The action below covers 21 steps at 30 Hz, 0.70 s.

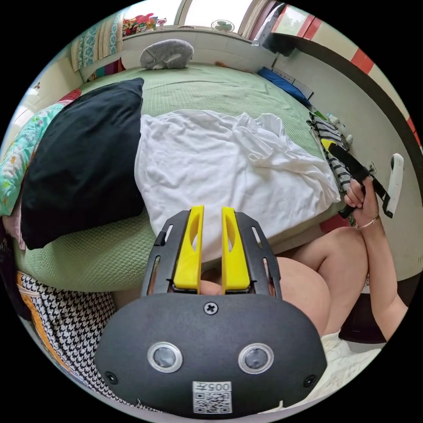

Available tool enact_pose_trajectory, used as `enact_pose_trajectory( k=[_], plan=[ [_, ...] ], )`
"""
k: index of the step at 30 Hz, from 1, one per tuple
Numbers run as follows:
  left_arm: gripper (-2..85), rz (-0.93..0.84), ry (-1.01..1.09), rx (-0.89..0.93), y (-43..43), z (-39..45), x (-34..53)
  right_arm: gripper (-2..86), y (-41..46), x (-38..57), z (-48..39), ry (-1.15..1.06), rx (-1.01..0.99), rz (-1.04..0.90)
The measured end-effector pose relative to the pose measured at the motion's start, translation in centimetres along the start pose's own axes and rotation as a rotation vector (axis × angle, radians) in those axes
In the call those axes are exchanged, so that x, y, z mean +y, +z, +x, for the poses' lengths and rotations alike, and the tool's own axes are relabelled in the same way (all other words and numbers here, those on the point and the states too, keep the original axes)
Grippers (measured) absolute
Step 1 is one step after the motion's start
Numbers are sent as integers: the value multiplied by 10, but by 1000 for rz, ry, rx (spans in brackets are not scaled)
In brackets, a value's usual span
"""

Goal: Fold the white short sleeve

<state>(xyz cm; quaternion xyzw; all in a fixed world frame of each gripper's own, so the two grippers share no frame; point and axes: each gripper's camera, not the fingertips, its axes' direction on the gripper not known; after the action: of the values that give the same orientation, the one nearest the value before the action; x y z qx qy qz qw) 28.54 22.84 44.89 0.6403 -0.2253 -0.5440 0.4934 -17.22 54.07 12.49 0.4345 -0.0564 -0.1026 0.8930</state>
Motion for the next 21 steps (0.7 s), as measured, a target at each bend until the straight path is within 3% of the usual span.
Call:
enact_pose_trajectory(
  k=[3,10,17,21],
  plan=[
    [76,-41,-3,-21,15,-4,0,142,8,0,-35,-123,-129,-75],
    [72,-49,-6,6,26,-9,-1,141,32,-1,-99,-267,-156,-198],
    [68,-34,61,-100,20,7,1,60,55,-6,-110,-168,-35,-338],
    [61,-35,48,-48,10,-2,3,-8,45,-5,-97,-41,-39,-340]
  ],
)
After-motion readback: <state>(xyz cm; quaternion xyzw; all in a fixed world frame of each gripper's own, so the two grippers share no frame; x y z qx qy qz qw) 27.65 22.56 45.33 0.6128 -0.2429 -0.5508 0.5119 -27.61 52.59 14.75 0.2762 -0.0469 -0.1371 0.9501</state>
